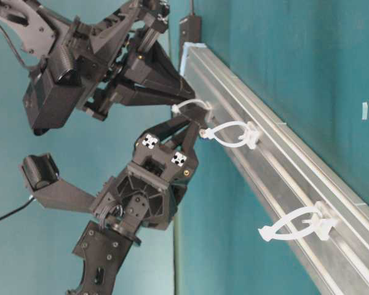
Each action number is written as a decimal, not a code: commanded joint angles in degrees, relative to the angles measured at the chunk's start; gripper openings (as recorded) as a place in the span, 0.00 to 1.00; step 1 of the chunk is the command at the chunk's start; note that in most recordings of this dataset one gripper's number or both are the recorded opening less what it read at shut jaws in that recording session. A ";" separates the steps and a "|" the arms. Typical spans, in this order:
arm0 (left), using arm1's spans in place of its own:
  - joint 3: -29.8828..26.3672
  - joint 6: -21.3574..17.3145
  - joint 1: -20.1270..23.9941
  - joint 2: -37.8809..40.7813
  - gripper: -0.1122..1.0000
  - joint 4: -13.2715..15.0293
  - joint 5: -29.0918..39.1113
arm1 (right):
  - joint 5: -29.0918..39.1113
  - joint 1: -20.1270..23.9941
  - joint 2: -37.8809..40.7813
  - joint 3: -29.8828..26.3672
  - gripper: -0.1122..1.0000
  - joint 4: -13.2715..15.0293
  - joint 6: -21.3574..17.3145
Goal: Pass the USB cable through three rings with both arms.
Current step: 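Move the left gripper to the plug emerging past the top ring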
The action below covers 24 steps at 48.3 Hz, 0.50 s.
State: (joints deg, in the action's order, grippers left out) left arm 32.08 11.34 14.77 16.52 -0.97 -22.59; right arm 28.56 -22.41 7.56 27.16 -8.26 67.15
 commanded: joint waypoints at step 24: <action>-3.52 -0.09 -0.09 0.62 0.20 -0.18 6.77 | -1.23 0.35 -0.09 -0.26 0.17 -0.18 0.09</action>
State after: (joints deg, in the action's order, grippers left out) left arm 29.09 11.25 14.94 17.67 -0.97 -15.73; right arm 27.69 -22.41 7.56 27.07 -8.35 67.15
